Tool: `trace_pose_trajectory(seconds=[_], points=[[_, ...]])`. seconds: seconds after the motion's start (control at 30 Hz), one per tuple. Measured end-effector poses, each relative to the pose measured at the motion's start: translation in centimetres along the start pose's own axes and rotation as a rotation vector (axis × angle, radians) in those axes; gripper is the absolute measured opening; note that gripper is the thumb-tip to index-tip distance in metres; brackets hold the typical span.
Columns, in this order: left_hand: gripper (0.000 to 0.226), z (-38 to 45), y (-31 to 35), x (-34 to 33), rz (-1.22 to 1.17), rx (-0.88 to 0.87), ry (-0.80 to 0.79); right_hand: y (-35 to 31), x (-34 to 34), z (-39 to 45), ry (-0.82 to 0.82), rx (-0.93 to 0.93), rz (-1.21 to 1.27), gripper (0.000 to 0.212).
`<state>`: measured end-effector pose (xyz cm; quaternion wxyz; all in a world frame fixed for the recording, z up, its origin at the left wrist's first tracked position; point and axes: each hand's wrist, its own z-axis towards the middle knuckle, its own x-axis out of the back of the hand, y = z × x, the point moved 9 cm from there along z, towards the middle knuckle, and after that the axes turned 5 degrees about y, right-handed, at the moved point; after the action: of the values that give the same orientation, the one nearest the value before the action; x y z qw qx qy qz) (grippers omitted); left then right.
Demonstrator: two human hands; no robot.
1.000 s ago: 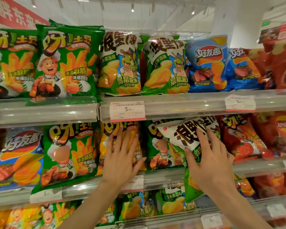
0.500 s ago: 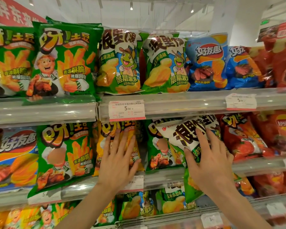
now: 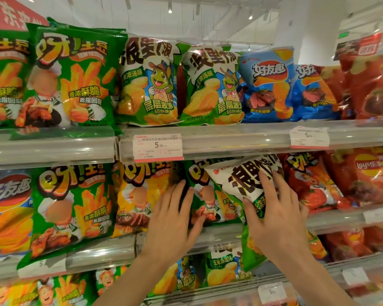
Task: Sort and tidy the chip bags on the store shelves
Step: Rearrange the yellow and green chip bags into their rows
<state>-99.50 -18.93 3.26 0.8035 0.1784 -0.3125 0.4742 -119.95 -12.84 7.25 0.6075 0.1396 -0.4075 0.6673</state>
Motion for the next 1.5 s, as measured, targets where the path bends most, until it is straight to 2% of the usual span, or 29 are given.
trace_pose_trajectory(seconds=[0.1,0.23,0.4,0.6,0.9,1.1,1.5], points=[[0.070,0.5,0.8,-0.3,-0.230,0.158,-0.010,0.9,0.4,-0.1,0.016,-0.012,-0.003,0.069],[0.091,1.3,0.6,-3.1,-0.528,0.450,-0.155,2.0,0.9,-0.1,0.023,-0.024,-0.001,0.068],[0.104,2.6,0.8,-4.9,-0.617,0.620,-0.248,3.2,1.3,0.0,0.034,-0.041,-0.011,0.068],[0.104,3.0,0.6,-5.4,-0.623,0.645,-0.223,3.7,1.4,-0.1,0.039,-0.045,-0.002,0.069],[0.094,3.1,0.1,-3.7,-0.617,0.621,-0.055,3.9,1.4,0.4,0.014,-0.075,0.038,0.070],[0.090,3.6,-0.3,-2.0,-0.526,0.600,0.013,3.9,1.4,0.6,0.000,-0.093,0.043,0.069],[0.088,2.9,-0.4,-0.9,-0.512,0.604,-0.047,4.9,2.0,1.3,0.044,-0.129,0.067,0.070]])
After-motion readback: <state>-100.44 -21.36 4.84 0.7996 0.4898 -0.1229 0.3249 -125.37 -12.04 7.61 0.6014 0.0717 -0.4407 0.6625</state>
